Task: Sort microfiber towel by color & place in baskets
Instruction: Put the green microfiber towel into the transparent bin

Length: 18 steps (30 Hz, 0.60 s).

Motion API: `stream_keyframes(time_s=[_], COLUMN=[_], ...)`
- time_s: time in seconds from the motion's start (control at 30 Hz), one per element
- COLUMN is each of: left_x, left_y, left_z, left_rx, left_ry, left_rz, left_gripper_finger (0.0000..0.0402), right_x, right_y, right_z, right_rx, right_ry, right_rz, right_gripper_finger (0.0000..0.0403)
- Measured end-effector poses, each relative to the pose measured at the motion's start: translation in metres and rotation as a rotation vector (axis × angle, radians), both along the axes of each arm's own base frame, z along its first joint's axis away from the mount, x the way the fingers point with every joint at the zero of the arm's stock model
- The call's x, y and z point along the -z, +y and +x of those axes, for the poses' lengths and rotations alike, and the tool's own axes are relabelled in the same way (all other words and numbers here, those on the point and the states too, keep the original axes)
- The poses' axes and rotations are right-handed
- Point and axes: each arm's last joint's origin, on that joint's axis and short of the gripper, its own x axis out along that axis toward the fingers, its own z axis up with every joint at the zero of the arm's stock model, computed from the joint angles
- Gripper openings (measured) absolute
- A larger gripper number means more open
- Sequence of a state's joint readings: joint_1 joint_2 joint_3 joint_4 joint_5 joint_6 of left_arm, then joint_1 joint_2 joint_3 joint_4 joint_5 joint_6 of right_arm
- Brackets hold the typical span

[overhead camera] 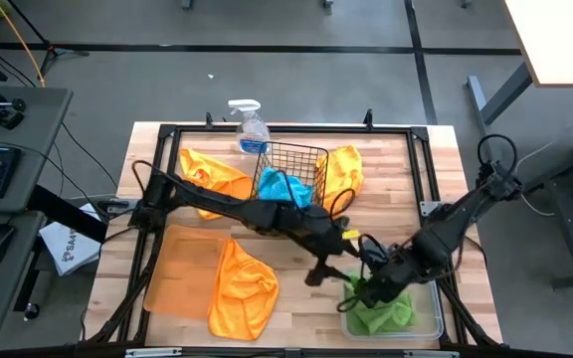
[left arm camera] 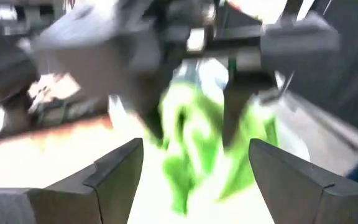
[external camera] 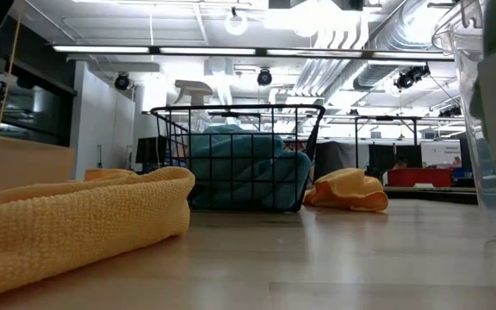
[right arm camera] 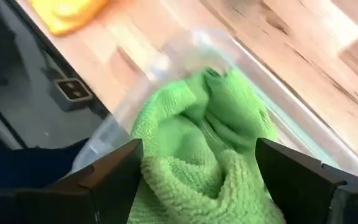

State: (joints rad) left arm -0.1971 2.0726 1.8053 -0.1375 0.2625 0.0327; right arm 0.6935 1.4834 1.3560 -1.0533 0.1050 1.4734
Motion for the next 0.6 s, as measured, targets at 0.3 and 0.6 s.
stream_keyframes(time_s=[0.3,0.6], left_x=[-0.038,-0.046], left_y=[0.045,0.092], left_z=[-0.053,-0.112], left_rx=[-0.054,-0.234], left_ry=[0.249,0.166], left_rz=[0.091,-0.054], left_gripper_finger=[0.0280,0.0280], right_x=[0.002,0.026], right_y=[0.029,0.057], right_z=[-0.030,-0.038], right_rx=[0.103,0.398], right_ry=[0.073,0.226], right_rz=[0.074,0.140], right_gripper_finger=[0.0307,0.0307])
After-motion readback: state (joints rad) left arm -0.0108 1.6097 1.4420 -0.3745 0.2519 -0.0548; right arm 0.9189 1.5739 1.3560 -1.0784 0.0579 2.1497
